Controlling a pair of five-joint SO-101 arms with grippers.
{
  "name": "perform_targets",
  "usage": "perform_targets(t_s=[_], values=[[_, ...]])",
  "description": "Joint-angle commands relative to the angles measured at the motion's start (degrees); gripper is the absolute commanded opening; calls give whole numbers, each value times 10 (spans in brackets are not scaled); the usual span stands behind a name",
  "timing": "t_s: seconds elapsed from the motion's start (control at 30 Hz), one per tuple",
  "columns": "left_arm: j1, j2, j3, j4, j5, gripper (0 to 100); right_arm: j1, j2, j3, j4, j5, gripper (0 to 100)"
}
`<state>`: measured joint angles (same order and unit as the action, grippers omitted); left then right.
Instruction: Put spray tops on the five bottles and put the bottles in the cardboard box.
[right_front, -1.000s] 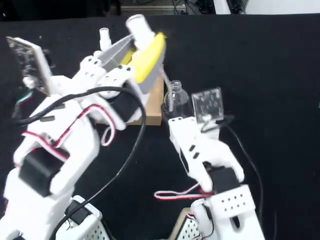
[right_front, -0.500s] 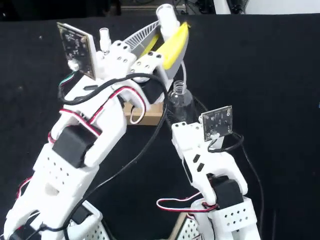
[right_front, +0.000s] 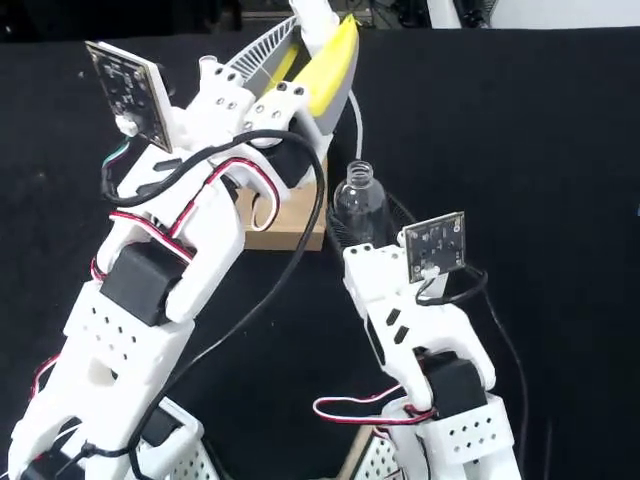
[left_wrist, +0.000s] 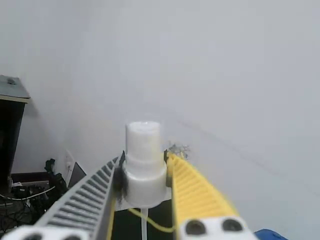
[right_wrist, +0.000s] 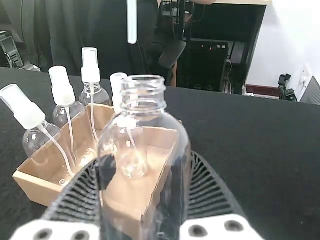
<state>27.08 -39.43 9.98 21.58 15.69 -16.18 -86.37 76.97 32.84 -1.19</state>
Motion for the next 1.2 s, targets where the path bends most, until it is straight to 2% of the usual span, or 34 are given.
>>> perform_targets(t_s=[0.0,0.33,0.5,0.57,0.63,0.7,0.77,1.0,1.1,1.17], values=[[9,-1,29,-13,-4,29,-11,-14,-3,2,2,11],[14,-8,85,-8,1,29,-11,-14,-3,2,2,11],[57,-41,80,116,-4,38,-10,-14,-3,2,2,11],[58,-53,82,155,-4,109,-10,-14,-3,2,2,11],[49,-58,84,182,1,221,-10,-14,-3,2,2,11],[34,-61,79,209,1,314,-10,-14,-3,2,2,11],[22,-62,64,235,1,338,-10,-14,-3,2,2,11],[-51,-116,-69,362,0,212,-6,-14,-2,0,-2,11],[-139,-144,-76,393,-4,162,-4,-15,-3,-3,-2,11],[-225,-162,-49,406,-4,145,11,-15,-7,-3,-2,11]])
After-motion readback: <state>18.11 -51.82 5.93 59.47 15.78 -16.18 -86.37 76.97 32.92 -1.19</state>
